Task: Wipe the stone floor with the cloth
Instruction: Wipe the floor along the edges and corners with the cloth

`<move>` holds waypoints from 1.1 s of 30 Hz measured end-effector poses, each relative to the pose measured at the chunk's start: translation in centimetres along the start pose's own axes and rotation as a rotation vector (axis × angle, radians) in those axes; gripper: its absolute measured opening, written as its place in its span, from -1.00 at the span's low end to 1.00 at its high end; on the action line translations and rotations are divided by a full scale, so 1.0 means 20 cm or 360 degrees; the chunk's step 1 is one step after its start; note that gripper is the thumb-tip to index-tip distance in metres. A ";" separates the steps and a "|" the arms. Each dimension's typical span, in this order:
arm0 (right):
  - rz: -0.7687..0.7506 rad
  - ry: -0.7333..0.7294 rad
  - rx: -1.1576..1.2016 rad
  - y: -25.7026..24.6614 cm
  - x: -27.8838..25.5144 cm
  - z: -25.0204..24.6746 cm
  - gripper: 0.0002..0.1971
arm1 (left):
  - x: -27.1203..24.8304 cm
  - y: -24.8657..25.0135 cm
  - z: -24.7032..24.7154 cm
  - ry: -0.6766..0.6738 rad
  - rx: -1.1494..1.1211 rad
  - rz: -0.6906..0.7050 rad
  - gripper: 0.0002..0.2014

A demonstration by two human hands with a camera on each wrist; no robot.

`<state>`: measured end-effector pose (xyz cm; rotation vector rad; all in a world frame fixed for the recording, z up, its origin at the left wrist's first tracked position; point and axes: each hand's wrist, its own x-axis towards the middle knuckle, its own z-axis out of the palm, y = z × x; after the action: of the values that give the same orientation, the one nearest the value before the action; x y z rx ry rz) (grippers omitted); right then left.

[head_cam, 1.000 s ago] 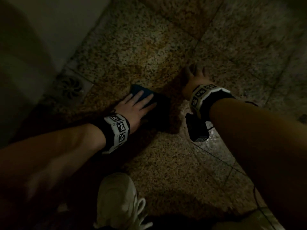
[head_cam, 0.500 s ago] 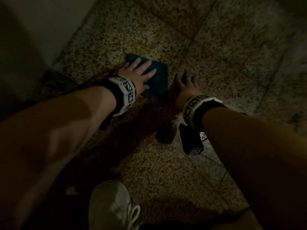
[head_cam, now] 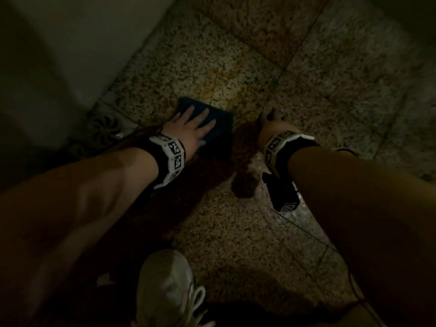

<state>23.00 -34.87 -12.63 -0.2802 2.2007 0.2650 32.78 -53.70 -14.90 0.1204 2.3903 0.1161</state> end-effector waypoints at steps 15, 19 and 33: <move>-0.0065 -0.0039 -0.0225 -0.26 0.00 -0.01 -0.26 | -0.03 -0.12 0.01 -0.0016 0.0041 -0.0010 -0.43; -0.0107 -0.0157 -0.0054 -0.22 0.02 -0.02 -0.19 | 0.16 -0.08 -0.15 -0.0003 -0.0041 -0.0144 -0.44; -0.0064 -0.0023 -0.0064 -0.27 -0.03 -0.09 -0.31 | 0.01 -0.12 -0.04 0.0029 -0.0153 -0.0160 -0.44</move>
<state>23.70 -40.43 -11.54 -0.3433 2.1752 0.2885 32.00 -56.07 -14.75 -0.0462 2.3990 0.1851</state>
